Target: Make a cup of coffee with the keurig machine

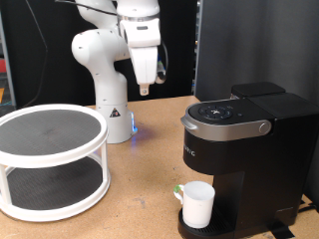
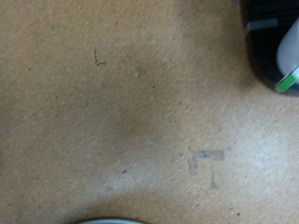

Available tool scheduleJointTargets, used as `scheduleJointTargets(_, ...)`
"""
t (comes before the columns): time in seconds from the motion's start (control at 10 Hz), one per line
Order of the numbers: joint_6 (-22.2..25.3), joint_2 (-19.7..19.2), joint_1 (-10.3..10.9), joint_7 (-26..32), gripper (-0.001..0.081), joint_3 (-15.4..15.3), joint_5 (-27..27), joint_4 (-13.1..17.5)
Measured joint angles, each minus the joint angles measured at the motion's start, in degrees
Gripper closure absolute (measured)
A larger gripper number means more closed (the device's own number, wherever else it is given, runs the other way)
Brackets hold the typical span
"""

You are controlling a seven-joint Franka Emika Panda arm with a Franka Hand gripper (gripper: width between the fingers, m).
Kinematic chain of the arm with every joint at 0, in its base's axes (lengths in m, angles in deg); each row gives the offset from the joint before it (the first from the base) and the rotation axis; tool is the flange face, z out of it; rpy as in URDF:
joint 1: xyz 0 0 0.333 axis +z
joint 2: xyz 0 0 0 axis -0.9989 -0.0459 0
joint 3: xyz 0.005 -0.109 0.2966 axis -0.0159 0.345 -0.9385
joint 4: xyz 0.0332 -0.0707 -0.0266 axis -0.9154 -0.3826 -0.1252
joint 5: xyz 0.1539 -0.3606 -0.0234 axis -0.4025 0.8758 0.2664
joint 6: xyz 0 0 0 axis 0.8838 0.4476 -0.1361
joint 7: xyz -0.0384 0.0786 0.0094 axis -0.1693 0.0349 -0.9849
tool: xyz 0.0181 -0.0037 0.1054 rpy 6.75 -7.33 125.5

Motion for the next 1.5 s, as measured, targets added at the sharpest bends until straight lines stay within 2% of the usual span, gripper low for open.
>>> scheduleJointTargets(0.3,-1.53,-0.12,2.04,1.62,0.0008,-1.45,0.85,2.84)
scheduleJointTargets(0.4,-1.15,-1.39,2.21,2.03,0.0008,-2.16,1.41,4.06)
scheduleJointTargets(0.6,-1.21,-1.40,2.19,2.00,0.0008,-2.04,1.06,3.90)
scheduleJointTargets(0.8,-1.67,-2.24,3.39,1.90,0.0008,-2.55,0.77,5.51)
scheduleJointTargets(1.1,-1.46,-6.57,5.32,1.39,0.0008,-3.96,0.27,10.91)
scheduleJointTargets(1.5,-1.08,-13.32,6.69,-0.32,0.0008,-4.39,-3.11,19.56)
